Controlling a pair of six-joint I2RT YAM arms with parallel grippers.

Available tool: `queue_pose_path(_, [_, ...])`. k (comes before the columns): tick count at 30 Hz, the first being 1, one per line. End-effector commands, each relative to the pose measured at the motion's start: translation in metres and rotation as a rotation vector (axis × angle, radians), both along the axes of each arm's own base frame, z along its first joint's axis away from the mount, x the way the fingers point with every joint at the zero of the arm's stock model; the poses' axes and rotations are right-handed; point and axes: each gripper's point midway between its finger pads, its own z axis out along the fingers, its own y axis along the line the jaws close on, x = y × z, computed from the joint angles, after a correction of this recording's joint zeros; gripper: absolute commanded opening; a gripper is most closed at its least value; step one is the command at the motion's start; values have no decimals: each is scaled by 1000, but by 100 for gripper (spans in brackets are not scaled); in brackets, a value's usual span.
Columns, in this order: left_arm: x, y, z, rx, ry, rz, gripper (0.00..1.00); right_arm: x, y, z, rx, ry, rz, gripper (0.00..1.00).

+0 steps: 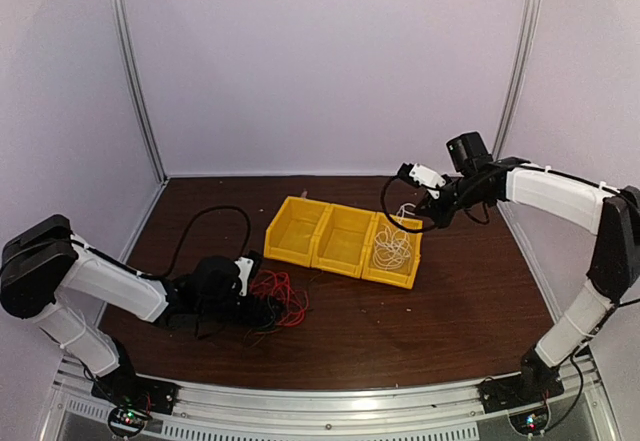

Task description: Untangle the cables

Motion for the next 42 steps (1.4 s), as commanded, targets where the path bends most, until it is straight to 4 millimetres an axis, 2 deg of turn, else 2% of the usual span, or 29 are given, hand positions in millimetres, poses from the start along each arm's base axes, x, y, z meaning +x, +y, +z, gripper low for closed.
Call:
queue_pose_path(1, [2,2,1,-5,-11,7,92,12,2,-23,-27,55,-13,0])
queue_pose_path(7, [-1,6,-1,-8,-3,17,92,17,13,-59,-30,143,2,0])
queue_pose_path(18, [-1,3,-2,-15,-1,5,92,14,31,-95,-50,227,11,0])
queue_pose_path(21, [-2,0,2,-29,-14,-11,92,13,33,-99,-63,244,11,4])
queue_pose_path(24, [-3,-2,6,-40,-21,-24,92,12,31,-87,-56,235,-8,12])
queue_pose_path(26, [-7,-6,12,-60,-34,-57,89,9,30,-70,-33,214,-21,15])
queue_pose_path(27, [-10,-9,15,-71,-47,-80,87,8,30,-56,-14,186,-29,19])
queue_pose_path(30, [-29,-28,21,-101,-57,-187,79,0,27,-29,20,154,-41,36])
queue_pose_path(33, [-47,-43,24,-105,-55,-262,73,-10,28,-8,55,148,-30,42])
queue_pose_path(36, [-66,-59,28,-113,-60,-332,69,-26,34,1,99,158,18,47])
queue_pose_path(39, [-80,-69,32,-110,-56,-379,68,-40,44,-1,99,145,79,48])
queue_pose_path(42, [-79,-62,44,-104,-73,-348,74,-64,64,-9,89,160,187,46])
